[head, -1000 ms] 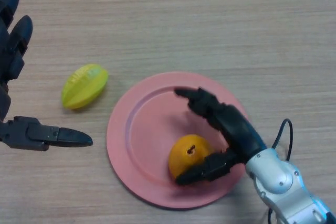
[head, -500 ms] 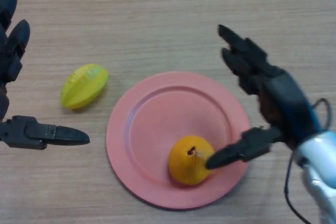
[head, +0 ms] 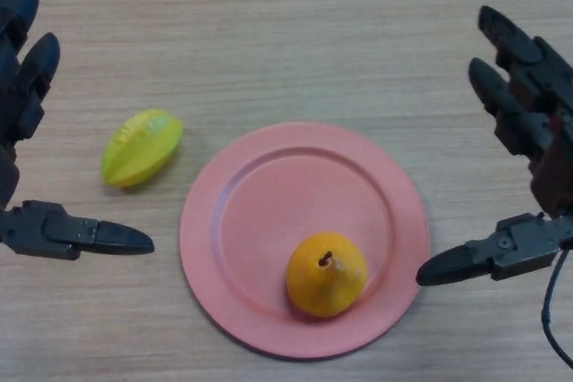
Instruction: Pick up the yellow pear and place it on the plate
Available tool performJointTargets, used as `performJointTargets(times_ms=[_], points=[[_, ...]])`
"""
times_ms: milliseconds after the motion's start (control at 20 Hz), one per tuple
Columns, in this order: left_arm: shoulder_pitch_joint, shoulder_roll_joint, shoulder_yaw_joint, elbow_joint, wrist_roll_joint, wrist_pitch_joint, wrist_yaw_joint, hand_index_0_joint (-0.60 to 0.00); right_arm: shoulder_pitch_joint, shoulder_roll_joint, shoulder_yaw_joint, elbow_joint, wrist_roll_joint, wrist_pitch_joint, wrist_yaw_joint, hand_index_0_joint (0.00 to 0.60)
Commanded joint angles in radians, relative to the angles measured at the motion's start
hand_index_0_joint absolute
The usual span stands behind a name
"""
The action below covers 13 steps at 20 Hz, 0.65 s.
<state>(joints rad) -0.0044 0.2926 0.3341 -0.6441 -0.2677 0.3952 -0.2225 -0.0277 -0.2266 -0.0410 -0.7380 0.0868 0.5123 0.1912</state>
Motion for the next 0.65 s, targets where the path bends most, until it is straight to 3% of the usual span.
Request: performJointTargets(times_ms=[50,350,650], points=[[-0.033,0.048,0.052,-0.047,-0.009,-0.148,-0.012,0.000,-0.035,-0.033,-0.057,-0.034,-0.002,-0.108,-0.025,0.000],[-0.047,0.056,0.042,-0.031,-0.038,-0.119,0.012,0.000,-0.022,-0.042,-0.115,-0.066,0.010,-0.094,-0.008,0.000],[-0.057,0.069,0.059,-0.005,-0.027,-0.141,0.011,0.000,-0.024,-0.044,-0.095,-0.060,-0.018,-0.095,0.002,0.000]])
